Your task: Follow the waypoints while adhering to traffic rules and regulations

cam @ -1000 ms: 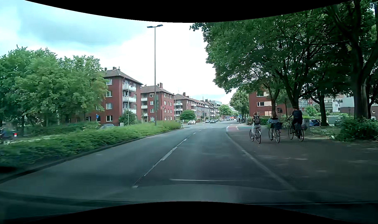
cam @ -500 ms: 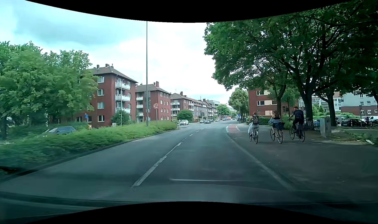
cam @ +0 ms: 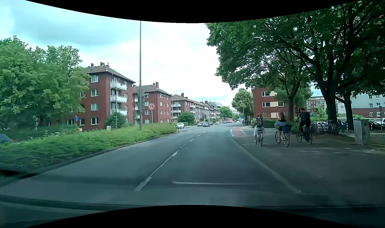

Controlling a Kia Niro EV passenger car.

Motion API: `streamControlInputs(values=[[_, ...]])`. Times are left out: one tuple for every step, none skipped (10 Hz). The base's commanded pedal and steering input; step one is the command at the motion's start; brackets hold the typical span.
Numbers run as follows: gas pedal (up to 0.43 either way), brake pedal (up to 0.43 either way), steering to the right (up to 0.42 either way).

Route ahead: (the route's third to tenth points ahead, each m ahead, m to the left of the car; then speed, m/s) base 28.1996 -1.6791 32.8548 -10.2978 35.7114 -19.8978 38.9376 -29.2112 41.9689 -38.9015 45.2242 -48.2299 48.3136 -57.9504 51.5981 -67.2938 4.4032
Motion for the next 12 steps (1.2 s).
streamControlInputs(values=[[0.079, 0.018, 0.013], [0.079, 0.018, 0.012], [0.079, 0.018, 0.012], [0.079, 0.018, 0.011], [0.079, 0.018, 0.01], [0.079, 0.018, 0.009], [0.098, 0.018, 0.007], [0.098, 0.018, 0.006], [0.098, 0.018, 0.006], [0.098, 0.018, 0.006], [0.098, 0.018, 0.007], [0.098, 0.018, 0.006]])
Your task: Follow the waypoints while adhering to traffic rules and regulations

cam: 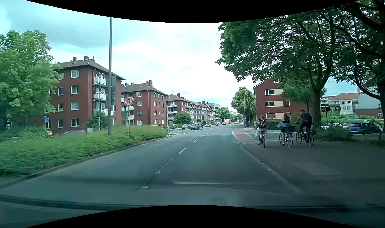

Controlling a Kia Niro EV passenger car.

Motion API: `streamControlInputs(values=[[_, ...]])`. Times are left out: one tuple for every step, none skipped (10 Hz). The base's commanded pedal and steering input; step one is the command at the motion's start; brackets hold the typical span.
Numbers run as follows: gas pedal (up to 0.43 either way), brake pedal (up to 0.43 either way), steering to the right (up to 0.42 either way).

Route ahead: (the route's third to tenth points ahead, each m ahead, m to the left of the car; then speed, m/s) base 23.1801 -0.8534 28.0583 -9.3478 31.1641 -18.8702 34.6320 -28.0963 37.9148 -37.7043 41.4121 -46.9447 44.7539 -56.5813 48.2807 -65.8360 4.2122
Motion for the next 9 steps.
streamControlInputs(values=[[0.087, 0.018, 0.007], [0.079, 0.018, 0.007], [0.067, 0.018, 0.007], [0.067, 0.018, 0.007], [0.059, 0.018, 0.007], [0.047, 0.018, 0.008], [0.047, 0.018, 0.008], [0.047, 0.018, 0.008], [0.047, 0.018, 0.009]])
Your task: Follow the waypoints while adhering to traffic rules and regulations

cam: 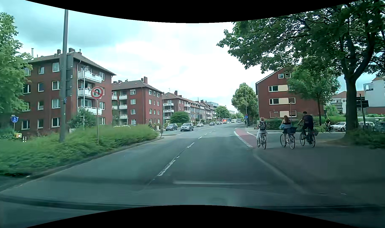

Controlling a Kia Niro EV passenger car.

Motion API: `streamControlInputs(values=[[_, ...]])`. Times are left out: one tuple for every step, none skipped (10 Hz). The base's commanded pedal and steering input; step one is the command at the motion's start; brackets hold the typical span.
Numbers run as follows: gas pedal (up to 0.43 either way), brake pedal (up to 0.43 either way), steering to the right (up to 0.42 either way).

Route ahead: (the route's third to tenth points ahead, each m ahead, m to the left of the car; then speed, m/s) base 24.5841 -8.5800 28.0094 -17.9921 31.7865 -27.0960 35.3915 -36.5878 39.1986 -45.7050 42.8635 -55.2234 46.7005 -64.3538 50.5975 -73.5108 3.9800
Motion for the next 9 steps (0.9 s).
streamControlInputs(values=[[0.047, 0.018, 0.009], [0.059, 0.018, 0.009], [0.059, 0.018, 0.01], [0.079, 0.018, 0.012], [0.079, 0.018, 0.015], [0.079, 0.018, 0.018], [0.087, 0.018, 0.02], [0.087, 0.018, 0.023], [0.087, 0.018, 0.026]])
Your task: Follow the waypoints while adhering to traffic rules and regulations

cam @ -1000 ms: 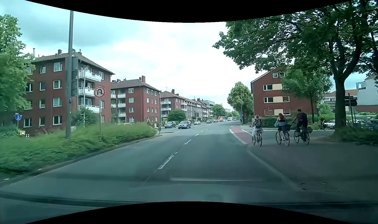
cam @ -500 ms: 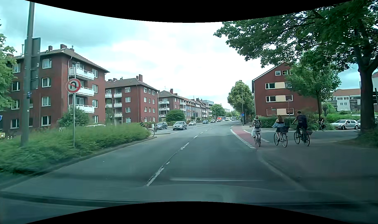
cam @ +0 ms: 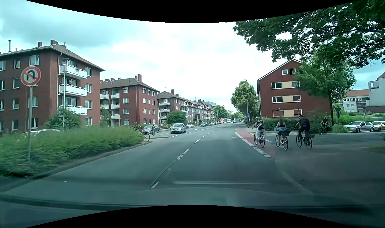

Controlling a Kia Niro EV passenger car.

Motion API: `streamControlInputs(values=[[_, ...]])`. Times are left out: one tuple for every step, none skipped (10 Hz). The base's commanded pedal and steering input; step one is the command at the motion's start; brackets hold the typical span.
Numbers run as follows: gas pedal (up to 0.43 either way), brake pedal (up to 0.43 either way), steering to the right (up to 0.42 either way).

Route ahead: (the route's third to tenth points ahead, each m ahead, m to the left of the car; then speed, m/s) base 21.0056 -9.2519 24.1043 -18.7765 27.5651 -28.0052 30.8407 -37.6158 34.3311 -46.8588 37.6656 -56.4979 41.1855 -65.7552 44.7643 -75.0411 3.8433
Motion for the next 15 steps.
streamControlInputs(values=[[0.087, 0.018, 0.029], [0.087, 0.018, 0.031], [0.087, 0.018, 0.034], [0.087, 0.018, 0.037], [0.087, 0.018, 0.043], [0.098, 0.018, 0.049], [0.11, 0.018, 0.058], [0.11, 0.018, 0.068], [0.11, 0.018, 0.079], [0.098, 0.018, 0.092], [0.098, 0.018, 0.099], [0.098, 0.018, 0.109], [0.098, 0.018, 0.125], [0.098, 0.018, 0.141], [0.087, 0.018, 0.163]])
